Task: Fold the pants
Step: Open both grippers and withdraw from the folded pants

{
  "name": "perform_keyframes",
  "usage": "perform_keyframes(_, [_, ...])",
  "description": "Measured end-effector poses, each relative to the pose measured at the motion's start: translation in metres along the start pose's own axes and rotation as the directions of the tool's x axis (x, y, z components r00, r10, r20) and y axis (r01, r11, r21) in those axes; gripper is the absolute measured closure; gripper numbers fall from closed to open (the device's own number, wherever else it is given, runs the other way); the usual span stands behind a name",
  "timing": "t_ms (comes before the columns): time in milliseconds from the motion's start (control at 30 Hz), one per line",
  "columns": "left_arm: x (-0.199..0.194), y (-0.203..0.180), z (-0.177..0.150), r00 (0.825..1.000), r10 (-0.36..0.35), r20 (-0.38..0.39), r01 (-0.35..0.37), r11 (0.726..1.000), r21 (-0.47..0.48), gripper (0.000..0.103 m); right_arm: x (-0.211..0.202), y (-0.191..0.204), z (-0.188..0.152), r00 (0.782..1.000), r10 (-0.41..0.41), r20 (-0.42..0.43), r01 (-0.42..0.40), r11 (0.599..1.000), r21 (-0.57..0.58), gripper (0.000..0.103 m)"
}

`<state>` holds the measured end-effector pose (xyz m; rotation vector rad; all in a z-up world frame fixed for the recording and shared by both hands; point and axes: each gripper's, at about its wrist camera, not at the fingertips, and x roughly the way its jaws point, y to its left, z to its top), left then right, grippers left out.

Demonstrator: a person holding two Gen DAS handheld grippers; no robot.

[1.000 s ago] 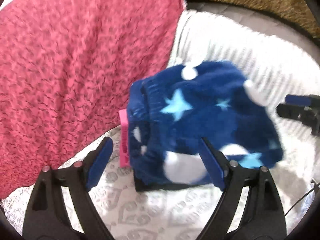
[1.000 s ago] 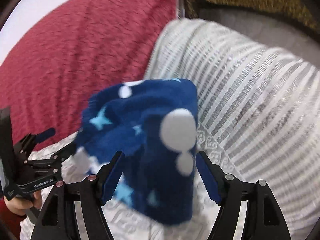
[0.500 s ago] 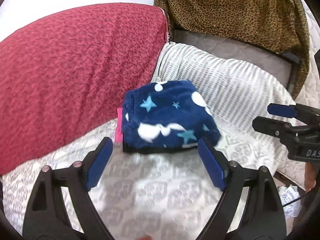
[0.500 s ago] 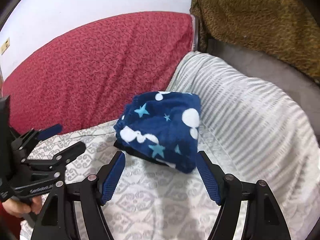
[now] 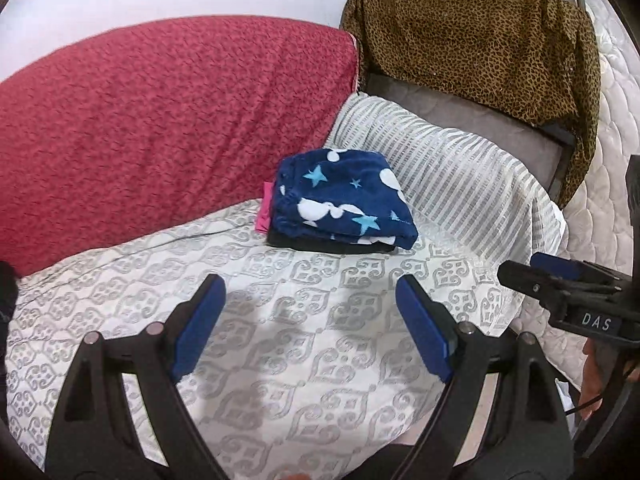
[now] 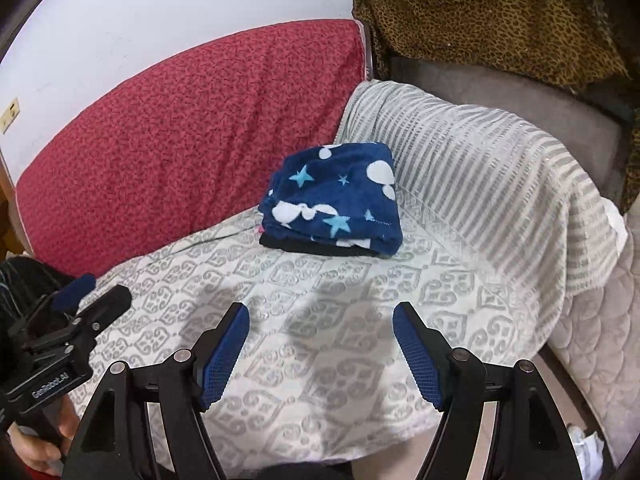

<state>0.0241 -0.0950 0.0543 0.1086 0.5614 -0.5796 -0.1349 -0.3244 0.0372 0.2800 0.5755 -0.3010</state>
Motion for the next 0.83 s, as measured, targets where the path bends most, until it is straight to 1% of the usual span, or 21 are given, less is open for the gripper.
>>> perform_keyframes(267, [-0.016, -0.007, -0.013, 0.999, 0.049, -0.011, -0.049, 0.999, 0.009, 0.016, -0.017, 0.012, -0.018, 1.000, 0.007, -0.008, -0.007, 1.000, -0.015, 0.026])
perform_keyframes(467, [-0.025, -0.013, -0.018, 0.998, 0.063, 0.001, -0.063, 0.998, 0.025, 0.016, -0.022, 0.014, -0.021, 1.000, 0.008, -0.012, -0.008, 1.000, -0.021, 0.026])
perform_keyframes(633, [-0.027, -0.018, -0.018, 0.998, 0.062, 0.003, -0.062, 0.997, 0.036, 0.016, -0.026, 0.017, -0.022, 1.000, 0.007, -0.004, -0.007, 1.000, -0.029, 0.026])
perform_keyframes(833, [-0.026, -0.021, -0.018, 0.997, 0.073, 0.000, -0.073, 0.997, 0.041, 0.016, -0.023, 0.017, -0.022, 1.000, 0.010, -0.014, -0.010, 1.000, -0.027, 0.026])
